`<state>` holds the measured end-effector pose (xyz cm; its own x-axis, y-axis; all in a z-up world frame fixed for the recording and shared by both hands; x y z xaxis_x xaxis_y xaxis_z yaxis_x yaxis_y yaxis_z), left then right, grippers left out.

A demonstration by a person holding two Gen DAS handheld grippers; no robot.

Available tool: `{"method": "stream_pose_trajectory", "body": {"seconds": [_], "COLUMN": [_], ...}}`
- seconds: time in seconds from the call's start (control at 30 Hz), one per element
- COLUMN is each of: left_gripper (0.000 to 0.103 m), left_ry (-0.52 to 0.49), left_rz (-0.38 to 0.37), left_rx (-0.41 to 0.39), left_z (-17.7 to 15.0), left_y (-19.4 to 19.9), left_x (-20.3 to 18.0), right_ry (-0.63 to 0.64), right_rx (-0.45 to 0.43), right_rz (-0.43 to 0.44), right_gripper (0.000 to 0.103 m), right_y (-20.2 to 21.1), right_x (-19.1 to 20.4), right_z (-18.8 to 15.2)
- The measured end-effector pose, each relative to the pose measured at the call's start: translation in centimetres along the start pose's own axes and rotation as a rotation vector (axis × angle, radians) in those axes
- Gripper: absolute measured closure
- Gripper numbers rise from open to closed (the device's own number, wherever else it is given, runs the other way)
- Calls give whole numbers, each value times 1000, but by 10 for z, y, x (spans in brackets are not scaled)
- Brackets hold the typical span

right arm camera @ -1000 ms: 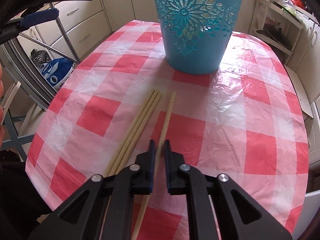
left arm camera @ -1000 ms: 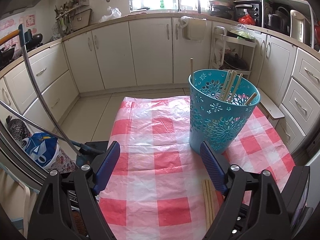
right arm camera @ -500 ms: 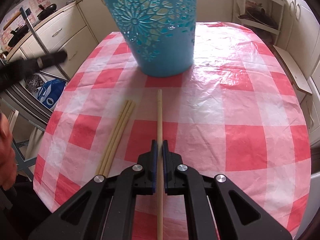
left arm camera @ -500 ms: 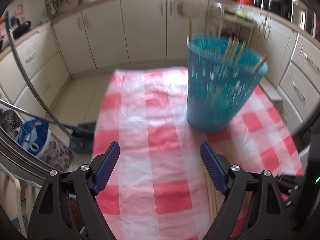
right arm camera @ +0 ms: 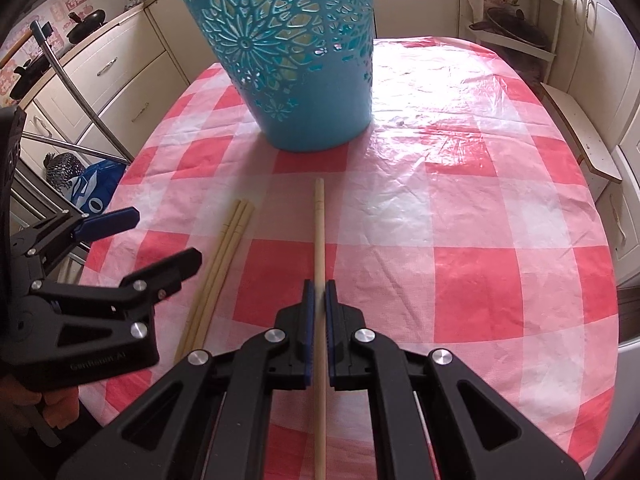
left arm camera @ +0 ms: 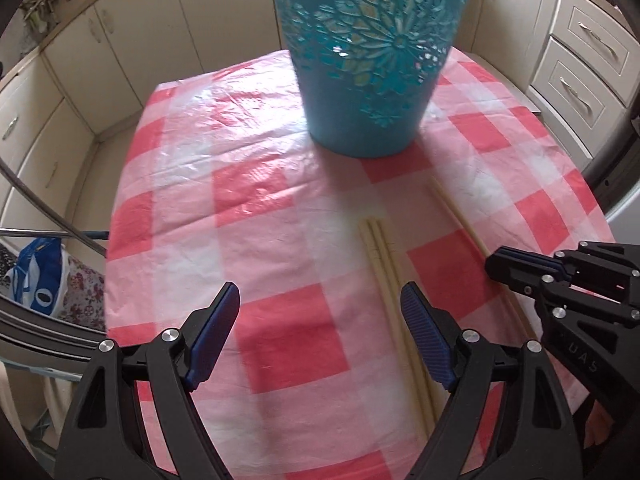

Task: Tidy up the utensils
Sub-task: 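Lower the right tool to the sticks and grasp one stick, then grasp a stick with the left tool and lift it over the basket while the right tool holds its stick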

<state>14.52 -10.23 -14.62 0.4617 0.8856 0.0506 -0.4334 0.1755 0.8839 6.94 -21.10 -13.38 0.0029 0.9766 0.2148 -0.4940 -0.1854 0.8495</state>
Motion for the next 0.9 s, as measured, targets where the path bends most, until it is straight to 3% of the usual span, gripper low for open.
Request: {"method": "stream_pose_trajectory", "body": {"seconds": [0.1, 0.3, 0.6, 0.63, 0.67, 0.83, 0.9], "left_gripper": [24, 24, 29, 31, 41, 42, 54], "left_ry": [-22, 33, 38, 34, 30, 23, 15], "left_rz": [29, -13, -8, -4, 2, 1, -8], "left_rx": [17, 25, 30, 30, 38, 42, 35], "left_z": [-5, -5, -9, -9, -9, -11, -10], "left_y": [-6, -6, -6, -5, -6, -7, -7], "left_x": [-5, 1, 5, 5, 5, 4, 1], "right_ry": [-3, 0, 19, 26, 35, 47, 68], "right_rx": [4, 5, 10, 9, 7, 8, 5], "right_rz": [-3, -3, -15, -21, -27, -36, -49], "right_gripper": [97, 97, 97, 97, 97, 96, 93], "right_y": [-1, 0, -2, -2, -2, -3, -5], "right_x": [-3, -3, -1, 0, 1, 1, 4], "right_z": [0, 0, 1, 1, 1, 2, 4]}}
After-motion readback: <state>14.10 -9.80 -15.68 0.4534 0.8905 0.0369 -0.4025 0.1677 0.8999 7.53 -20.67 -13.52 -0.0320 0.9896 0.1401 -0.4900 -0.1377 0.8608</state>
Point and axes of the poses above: each gripper's, at about its wrist camera, not at the fingertips, and y roughly against the way its jaws point, x to its left, z to its top, the point moved 5 cm from there along -y, roughly the way its jaws point
